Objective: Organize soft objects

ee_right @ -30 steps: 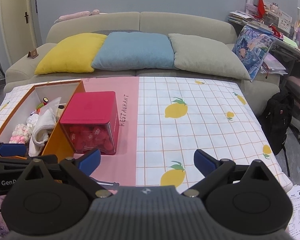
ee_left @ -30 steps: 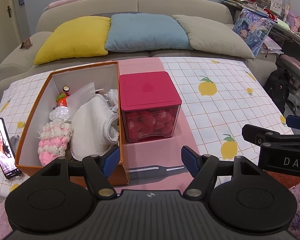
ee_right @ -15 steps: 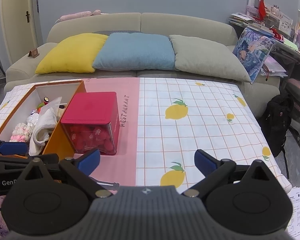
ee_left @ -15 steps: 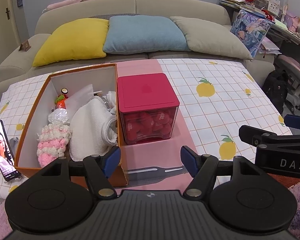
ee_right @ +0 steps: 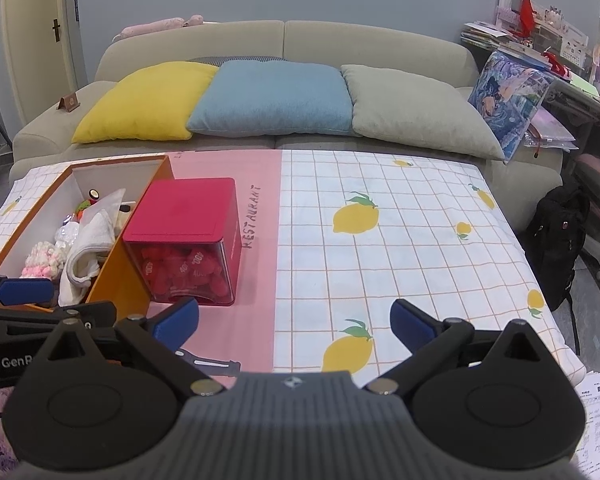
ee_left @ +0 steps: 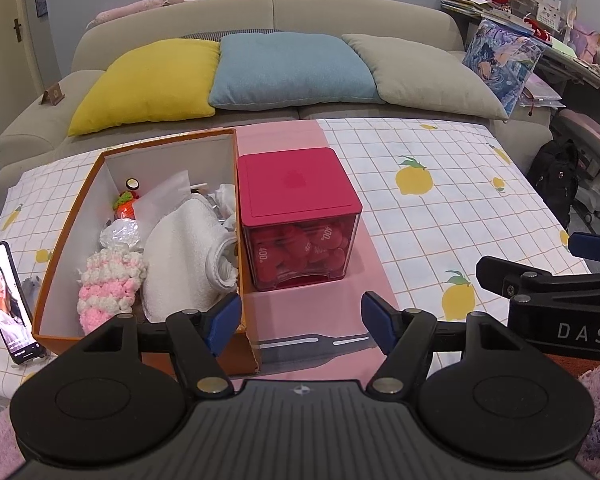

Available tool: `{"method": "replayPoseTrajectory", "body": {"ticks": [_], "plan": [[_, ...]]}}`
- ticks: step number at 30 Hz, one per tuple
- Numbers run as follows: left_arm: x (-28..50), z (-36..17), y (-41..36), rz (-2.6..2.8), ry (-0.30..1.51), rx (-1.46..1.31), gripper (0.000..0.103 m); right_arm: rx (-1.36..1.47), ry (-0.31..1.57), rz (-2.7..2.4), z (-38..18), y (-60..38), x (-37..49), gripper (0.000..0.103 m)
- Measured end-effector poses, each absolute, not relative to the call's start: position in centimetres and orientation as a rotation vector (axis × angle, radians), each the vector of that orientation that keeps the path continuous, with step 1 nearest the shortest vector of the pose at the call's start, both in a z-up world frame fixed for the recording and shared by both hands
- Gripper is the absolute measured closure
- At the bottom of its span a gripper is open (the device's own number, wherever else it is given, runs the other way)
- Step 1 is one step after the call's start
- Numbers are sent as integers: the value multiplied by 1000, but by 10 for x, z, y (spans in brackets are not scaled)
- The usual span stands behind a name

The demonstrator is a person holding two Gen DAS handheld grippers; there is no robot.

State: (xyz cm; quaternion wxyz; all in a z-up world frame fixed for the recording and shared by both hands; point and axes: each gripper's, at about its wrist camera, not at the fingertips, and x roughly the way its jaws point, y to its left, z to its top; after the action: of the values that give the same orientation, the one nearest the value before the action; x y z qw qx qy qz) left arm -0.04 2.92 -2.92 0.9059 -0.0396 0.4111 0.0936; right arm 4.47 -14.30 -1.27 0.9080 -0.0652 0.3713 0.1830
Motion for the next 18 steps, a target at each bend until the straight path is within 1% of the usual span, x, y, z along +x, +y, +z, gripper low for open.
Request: {"method": "replayPoseTrajectory", "body": {"ticks": [18], "plan": [[-1,-29,28,190,839,-67,22,-132,791,382,-16,-143,48,3]]}}
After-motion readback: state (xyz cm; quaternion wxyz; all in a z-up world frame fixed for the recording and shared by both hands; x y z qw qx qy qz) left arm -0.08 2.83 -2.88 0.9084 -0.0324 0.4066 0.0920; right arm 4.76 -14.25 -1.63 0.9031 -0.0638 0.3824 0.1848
